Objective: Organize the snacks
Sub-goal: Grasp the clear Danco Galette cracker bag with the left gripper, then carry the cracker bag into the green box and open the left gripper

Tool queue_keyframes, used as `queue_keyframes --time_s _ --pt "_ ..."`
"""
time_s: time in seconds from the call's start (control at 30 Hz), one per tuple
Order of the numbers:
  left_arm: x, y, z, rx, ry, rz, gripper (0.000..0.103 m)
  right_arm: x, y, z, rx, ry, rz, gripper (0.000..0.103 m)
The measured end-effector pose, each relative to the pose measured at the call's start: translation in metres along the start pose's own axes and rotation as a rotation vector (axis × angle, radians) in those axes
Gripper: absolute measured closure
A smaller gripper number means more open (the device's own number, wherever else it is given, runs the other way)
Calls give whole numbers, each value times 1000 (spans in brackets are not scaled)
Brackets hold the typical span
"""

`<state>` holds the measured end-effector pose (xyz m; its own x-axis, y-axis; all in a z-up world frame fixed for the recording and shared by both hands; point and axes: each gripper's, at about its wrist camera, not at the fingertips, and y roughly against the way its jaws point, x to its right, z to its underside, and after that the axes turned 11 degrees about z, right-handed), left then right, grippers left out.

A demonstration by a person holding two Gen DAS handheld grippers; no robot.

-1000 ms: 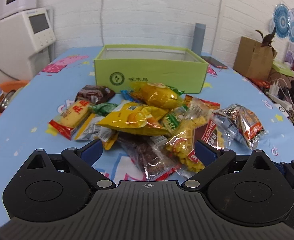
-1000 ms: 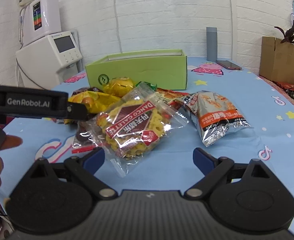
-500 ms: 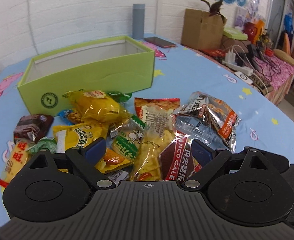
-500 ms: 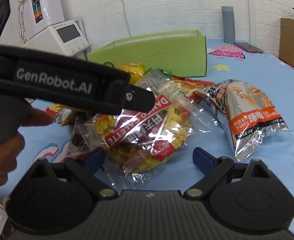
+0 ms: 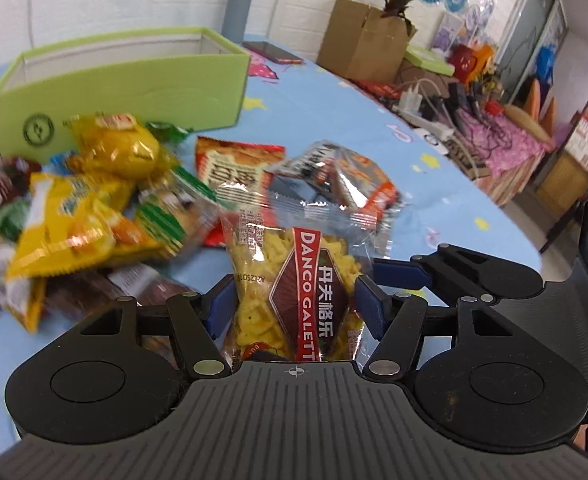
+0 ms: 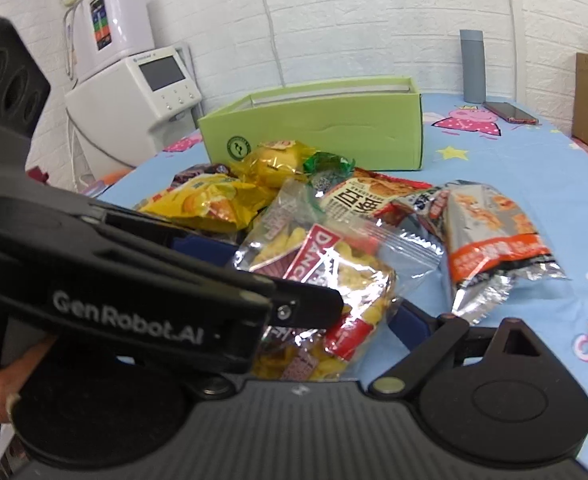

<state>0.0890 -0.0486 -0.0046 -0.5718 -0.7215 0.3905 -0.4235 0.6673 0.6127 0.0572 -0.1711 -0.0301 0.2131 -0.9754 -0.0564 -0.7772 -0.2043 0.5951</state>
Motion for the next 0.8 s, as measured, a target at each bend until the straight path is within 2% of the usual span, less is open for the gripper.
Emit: queue_keyframes --time_s 0.07,0.17,0.23,0.3,0.37,0.47,0.63,0.73,0.8 --pt "6 -5 3 4 0 1 43 5 6 3 -2 4 -5 10" --pt "8 -9 6 -17 1 -75 45 13 4 11 -35 4 10 10" --pt "8 0 10 11 -9 -94 32 15 12 16 -14 0 22 10" --pt "5 8 12 27 -8 -113 27 16 13 20 -9 -33 7 10" --pt "6 6 13 11 -24 -124 29 12 7 23 -21 -45 5 9" --pt "6 -4 16 -19 -51 -129 36 -2 2 27 -1 10 58 9" --pt "-5 -8 15 -28 9 -58 40 -2 1 30 20 11 62 9" --pt "-6 -6 14 -27 0 -46 40 2 5 26 -11 -21 60 10" --pt "-8 -7 13 -33 2 -37 40 6 12 27 10 -53 45 10"
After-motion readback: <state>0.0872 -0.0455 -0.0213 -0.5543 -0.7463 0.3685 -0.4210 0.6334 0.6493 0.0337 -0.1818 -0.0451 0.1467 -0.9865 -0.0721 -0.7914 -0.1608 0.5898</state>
